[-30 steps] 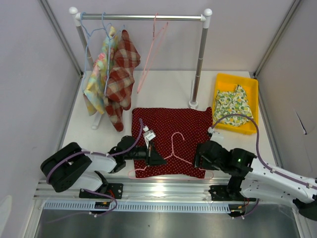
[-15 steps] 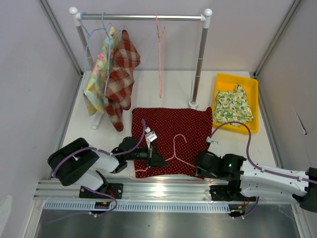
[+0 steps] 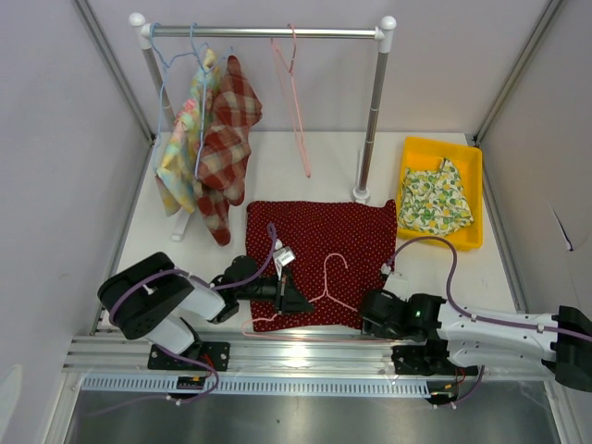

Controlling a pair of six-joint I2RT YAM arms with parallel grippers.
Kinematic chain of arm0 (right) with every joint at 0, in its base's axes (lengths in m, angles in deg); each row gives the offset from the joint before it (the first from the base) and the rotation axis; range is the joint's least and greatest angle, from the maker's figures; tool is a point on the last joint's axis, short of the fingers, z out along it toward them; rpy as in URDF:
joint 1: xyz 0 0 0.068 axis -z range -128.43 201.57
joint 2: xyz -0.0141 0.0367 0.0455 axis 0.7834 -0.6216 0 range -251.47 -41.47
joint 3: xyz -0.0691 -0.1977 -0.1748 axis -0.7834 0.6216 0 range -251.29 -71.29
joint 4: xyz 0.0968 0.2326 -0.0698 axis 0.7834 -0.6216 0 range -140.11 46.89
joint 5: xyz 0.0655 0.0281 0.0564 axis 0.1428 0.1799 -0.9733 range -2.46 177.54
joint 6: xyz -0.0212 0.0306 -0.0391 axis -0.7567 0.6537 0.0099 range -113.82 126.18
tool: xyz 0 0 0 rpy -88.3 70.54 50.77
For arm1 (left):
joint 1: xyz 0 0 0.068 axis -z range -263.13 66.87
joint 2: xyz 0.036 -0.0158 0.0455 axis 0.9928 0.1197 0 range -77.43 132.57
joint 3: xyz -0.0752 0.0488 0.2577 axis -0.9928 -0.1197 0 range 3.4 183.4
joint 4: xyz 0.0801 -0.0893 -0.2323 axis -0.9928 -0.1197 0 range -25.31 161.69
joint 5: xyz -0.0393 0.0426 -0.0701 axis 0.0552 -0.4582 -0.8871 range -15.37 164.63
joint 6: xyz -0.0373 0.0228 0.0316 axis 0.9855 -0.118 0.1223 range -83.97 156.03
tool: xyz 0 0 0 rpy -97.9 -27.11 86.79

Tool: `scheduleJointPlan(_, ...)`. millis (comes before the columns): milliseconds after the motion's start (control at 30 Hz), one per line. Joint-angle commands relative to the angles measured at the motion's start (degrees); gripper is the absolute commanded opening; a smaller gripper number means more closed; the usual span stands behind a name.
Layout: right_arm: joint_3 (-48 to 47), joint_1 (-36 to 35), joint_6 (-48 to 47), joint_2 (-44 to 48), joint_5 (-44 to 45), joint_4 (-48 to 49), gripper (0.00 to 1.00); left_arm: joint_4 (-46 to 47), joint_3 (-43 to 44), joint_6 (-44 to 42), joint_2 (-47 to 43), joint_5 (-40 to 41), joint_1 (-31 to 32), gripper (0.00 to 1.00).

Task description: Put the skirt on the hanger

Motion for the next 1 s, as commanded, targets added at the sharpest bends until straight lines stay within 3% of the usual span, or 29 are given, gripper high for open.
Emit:
scheduleJointPlan(0, 0.9, 1.2, 0.6, -1.6, 0.5, 5.7, 0.59, 5.1, 0.8, -1.1, 0.7, -0.3, 0.4, 0.0)
scheduleJointPlan(133, 1.3, 2.5, -0.1, -3.1, 0.7, 7.1, 0.55, 5.2, 0.8, -1.3, 1.1, -0.2, 0.4, 0.0)
scheduleJointPlan(300, -2.3, 4.3, -1.9, 0.0, 2.6, 2.6, 0.24, 5.3, 0.7, -1.9, 1.4, 1.1, 0.4, 0.0)
scheduleJointPlan(367, -3.9, 6.1, -2.9, 1.3, 2.8, 0.0, 0.18, 5.6, 0.7, -2.4, 1.7, 1.7, 0.4, 0.0)
scheduleJointPlan(633, -15.1, 12.1, -10.6, 4.7, 1.4, -4.2, 0.16, 5.9, 2.6, -4.1, 3.0, 4.2, 0.4, 0.0)
scheduleJointPlan(967, -17.4, 17.7, -15.5, 2.0, -3.6, -1.4, 0.15, 0.9, 3.4, -7.8, 2.0, 6.4, 0.5, 0.0)
